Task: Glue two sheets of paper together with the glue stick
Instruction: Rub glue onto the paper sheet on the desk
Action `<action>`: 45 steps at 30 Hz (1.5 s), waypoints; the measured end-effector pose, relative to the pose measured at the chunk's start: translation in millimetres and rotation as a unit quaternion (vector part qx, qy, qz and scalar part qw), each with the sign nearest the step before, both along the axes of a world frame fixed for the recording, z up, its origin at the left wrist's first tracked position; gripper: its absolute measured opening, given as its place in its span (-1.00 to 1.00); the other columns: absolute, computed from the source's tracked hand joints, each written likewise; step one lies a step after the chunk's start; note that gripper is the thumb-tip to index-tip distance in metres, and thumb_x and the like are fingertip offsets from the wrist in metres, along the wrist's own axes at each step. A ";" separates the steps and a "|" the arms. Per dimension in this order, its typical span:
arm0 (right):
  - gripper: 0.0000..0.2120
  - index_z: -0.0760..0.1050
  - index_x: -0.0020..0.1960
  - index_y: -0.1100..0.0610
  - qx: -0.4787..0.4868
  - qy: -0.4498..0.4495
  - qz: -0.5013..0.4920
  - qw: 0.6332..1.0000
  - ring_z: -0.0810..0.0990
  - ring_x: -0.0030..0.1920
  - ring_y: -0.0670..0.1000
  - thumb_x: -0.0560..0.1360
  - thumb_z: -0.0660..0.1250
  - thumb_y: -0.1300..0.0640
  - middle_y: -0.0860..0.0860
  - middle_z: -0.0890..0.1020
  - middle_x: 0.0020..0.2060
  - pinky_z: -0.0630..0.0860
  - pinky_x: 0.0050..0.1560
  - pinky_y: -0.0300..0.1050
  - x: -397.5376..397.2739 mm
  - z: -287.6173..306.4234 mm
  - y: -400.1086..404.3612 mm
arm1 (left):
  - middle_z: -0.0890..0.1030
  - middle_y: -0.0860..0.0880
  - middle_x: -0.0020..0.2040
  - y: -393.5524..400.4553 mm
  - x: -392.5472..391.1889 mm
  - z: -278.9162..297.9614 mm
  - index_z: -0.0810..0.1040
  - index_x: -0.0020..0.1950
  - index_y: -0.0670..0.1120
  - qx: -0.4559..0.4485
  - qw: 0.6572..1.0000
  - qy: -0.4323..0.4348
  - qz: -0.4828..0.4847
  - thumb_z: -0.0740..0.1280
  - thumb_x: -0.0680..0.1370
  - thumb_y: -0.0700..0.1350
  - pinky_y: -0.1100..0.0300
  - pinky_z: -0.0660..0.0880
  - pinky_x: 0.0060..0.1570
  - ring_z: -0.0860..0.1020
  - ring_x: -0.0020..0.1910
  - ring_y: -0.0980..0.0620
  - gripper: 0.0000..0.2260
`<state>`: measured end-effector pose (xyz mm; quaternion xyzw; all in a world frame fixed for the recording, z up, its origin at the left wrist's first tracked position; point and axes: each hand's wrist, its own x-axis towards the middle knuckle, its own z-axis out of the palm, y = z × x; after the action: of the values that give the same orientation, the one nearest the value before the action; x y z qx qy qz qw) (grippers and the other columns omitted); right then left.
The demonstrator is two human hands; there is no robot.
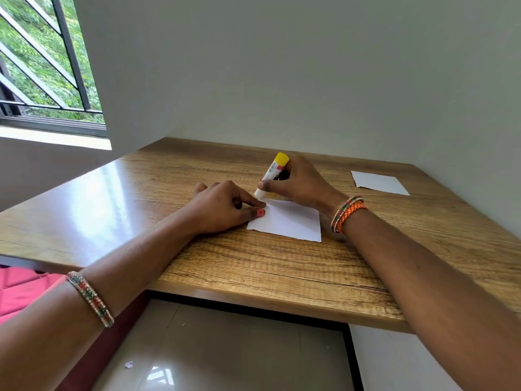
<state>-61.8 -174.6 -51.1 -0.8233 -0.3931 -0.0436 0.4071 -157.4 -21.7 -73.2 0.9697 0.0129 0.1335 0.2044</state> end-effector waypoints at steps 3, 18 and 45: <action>-0.82 0.46 -0.23 0.03 -0.007 -0.009 -0.002 1.000 0.61 -0.20 0.00 0.38 0.48 0.13 0.11 0.66 -0.14 0.50 -0.24 -0.23 -1.0 1.1 -0.4 | 0.63 0.09 0.11 -1.6 -1.2 0.9 0.56 0.15 0.25 -0.004 1.000 -0.001 0.002 0.25 0.48 0.22 0.04 0.08 0.18 0.44 0.19 0.06 -0.73; -0.82 0.50 -0.12 0.13 -0.058 -0.047 -0.046 0.996 0.48 -0.34 -0.18 0.39 0.46 0.11 -0.09 0.51 -0.32 0.35 -0.42 -0.47 2.9 6.0 -15.9 | 0.61 0.12 0.17 -5.6 -4.4 3.3 0.57 0.17 0.21 -0.021 1.000 0.008 0.012 0.27 0.49 0.19 0.00 0.07 0.23 0.43 0.24 0.06 -0.71; -0.79 0.48 -0.11 0.11 -0.176 -0.009 -0.096 0.980 0.48 -0.28 -0.09 0.36 0.46 0.08 -0.06 0.51 -0.31 0.37 -0.32 -0.21 10.8 27.1 -46.2 | 0.61 0.11 0.18 -5.3 -4.8 2.2 0.57 0.14 0.23 -0.024 1.000 0.000 0.015 0.28 0.48 0.20 0.07 0.10 0.11 0.43 0.19 0.09 -0.73</action>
<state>-51.0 -220.8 -24.0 -0.9157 -0.3174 -0.0203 0.2456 -162.2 -27.0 -71.0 0.9641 0.0311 0.1364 0.2257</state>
